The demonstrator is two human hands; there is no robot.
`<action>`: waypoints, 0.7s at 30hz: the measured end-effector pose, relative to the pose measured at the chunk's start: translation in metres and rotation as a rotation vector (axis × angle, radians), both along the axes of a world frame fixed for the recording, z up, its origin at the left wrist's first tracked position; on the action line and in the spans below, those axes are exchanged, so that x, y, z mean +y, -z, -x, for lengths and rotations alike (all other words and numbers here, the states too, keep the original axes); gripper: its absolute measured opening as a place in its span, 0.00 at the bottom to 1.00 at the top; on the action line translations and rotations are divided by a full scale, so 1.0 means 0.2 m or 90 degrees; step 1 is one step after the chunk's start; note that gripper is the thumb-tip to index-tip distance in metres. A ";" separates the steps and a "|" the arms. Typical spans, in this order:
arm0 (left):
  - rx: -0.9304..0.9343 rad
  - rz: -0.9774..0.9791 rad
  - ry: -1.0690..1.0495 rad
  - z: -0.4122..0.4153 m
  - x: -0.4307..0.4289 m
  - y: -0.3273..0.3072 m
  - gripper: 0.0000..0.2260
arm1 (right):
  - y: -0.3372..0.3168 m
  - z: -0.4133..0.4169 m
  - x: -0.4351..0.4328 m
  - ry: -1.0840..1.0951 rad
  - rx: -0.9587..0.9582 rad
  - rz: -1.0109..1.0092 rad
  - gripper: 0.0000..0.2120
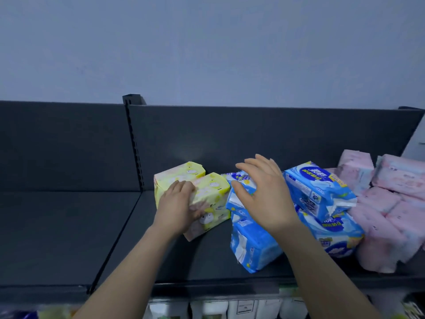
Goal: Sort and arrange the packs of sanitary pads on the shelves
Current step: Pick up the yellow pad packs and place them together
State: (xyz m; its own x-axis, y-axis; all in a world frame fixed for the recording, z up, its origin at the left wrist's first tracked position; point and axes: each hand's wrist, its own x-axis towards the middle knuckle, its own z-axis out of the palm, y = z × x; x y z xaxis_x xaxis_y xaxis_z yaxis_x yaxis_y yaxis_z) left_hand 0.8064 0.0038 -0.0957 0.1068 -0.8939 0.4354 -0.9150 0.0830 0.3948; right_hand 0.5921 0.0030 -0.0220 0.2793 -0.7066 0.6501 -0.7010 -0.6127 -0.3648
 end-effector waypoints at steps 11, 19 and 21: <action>0.094 0.009 0.061 -0.31 0.25 0.02 0.26 | 0.02 -0.37 0.09 -0.024 -0.004 0.006 0.15; 0.205 -0.102 -0.005 -0.73 0.42 -0.04 0.25 | 0.07 -0.61 -0.01 -0.047 0.069 -0.075 0.20; 0.262 -0.114 -0.041 -0.81 0.45 -0.05 0.36 | 0.09 -0.65 -0.05 -0.047 0.109 -0.109 0.23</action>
